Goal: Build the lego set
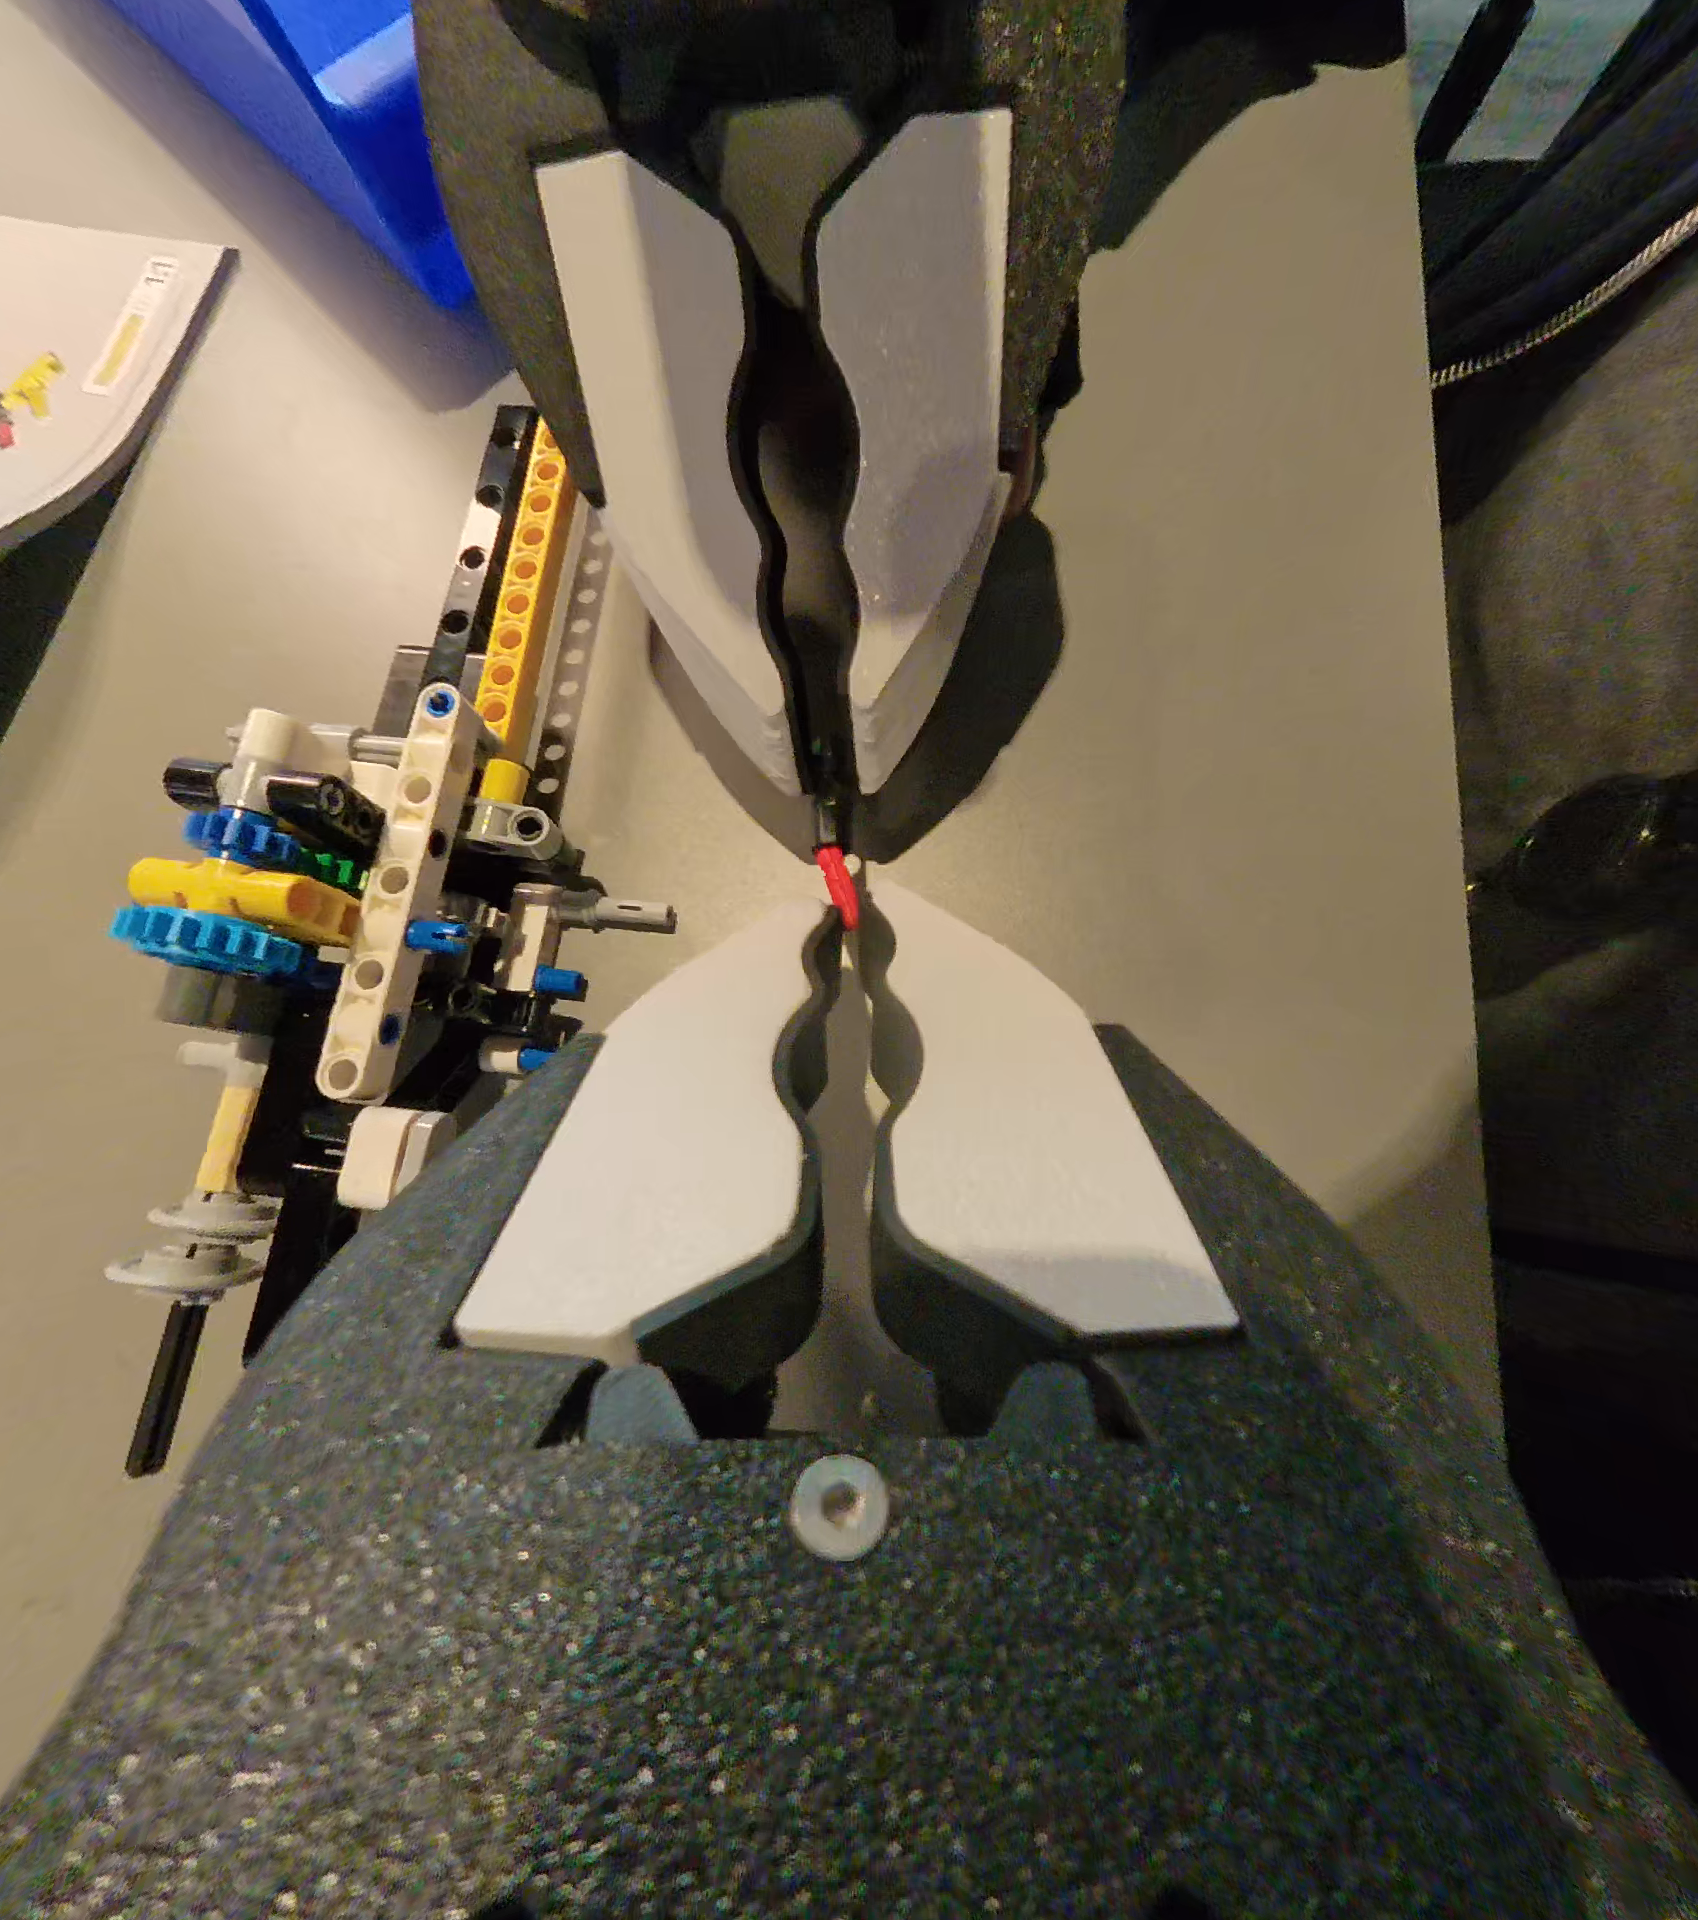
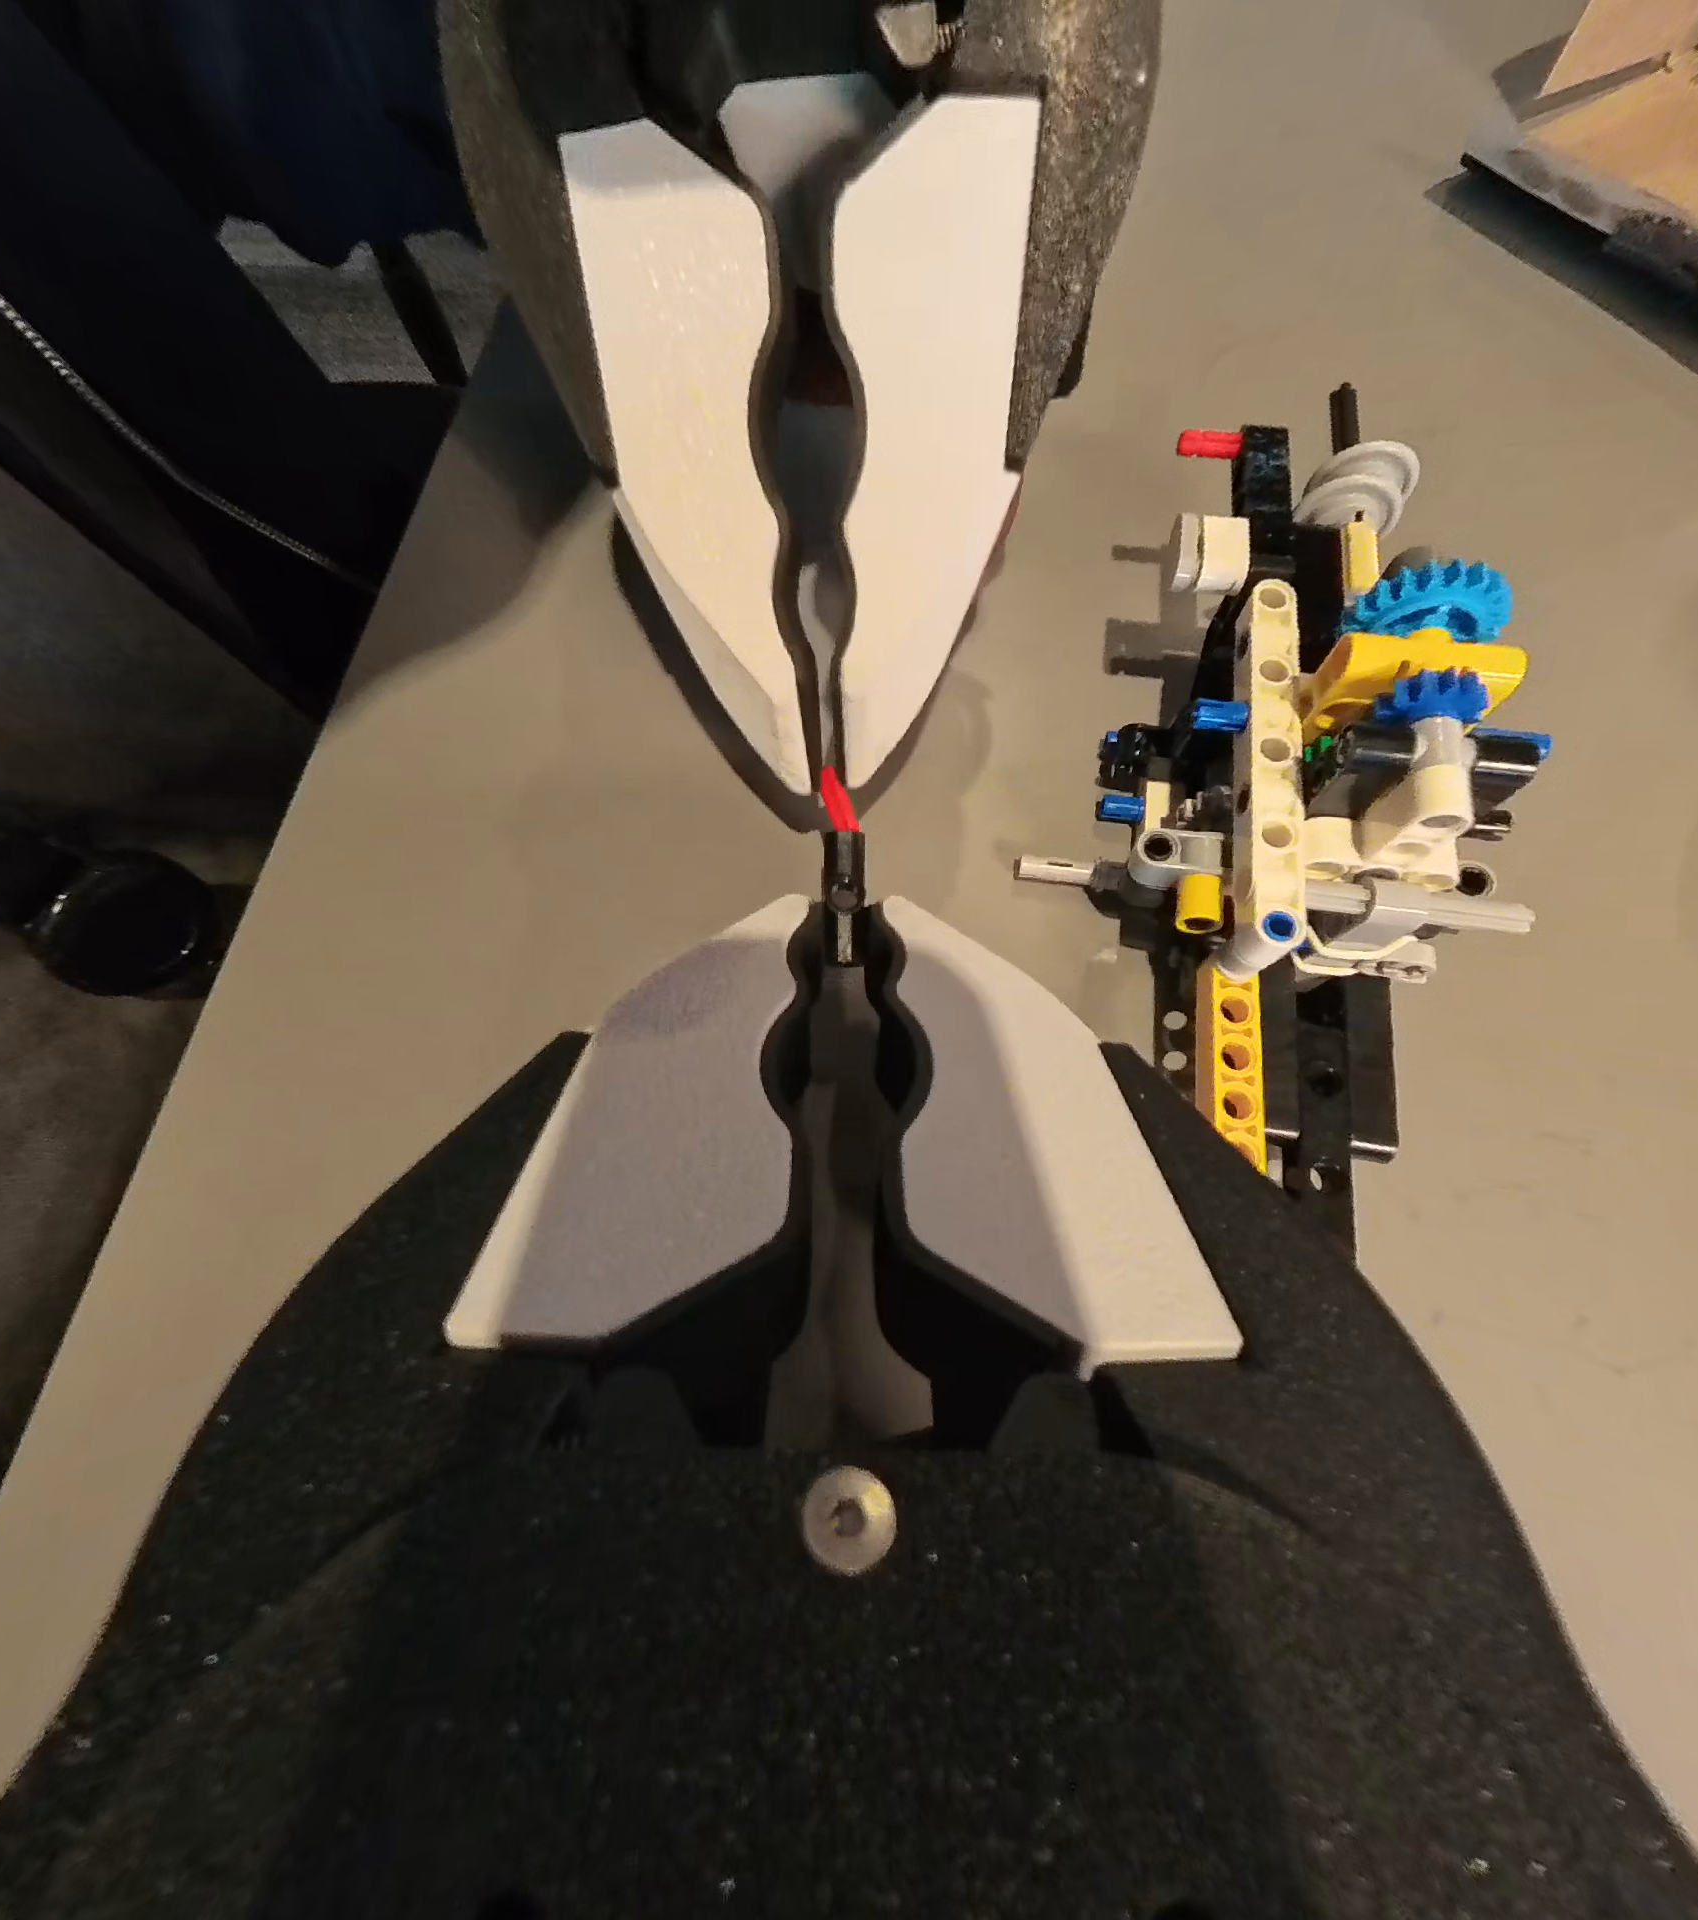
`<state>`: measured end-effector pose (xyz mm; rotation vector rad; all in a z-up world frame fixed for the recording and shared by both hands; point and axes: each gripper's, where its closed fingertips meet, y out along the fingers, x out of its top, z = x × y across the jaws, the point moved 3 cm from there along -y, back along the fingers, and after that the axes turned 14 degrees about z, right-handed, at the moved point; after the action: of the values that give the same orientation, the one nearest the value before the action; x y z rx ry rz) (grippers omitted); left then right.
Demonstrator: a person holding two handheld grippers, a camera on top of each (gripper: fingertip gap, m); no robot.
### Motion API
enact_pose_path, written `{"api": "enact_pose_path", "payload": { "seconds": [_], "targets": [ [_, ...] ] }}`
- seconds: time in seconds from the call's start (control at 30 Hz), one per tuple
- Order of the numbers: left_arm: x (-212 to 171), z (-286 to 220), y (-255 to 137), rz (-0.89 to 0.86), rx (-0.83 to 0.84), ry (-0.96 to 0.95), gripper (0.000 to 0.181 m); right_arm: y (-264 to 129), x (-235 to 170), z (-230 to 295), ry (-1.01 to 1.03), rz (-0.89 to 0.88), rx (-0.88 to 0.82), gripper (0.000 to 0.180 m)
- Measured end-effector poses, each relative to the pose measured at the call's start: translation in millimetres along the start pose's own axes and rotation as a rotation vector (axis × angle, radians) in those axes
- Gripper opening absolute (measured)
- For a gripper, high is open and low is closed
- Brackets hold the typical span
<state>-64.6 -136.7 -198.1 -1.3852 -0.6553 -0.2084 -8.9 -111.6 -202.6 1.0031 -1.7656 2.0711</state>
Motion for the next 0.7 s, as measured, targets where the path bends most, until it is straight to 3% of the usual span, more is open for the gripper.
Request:
{"api": "enact_pose_path", "payload": {
  "seconds": [0.43, 0.7],
  "targets": [
    [-6, -8, 14, 0.17, -0.158, 0.081, 0.003, 13, -7, 11, -0.121, 0.128, -0.02, 0.007],
    [-4, -10, 16, 0.197, -0.135, 0.162, 0.002, 11, -8, 12, -0.076, 0.125, 0.042, 0.007]
  ]
}}
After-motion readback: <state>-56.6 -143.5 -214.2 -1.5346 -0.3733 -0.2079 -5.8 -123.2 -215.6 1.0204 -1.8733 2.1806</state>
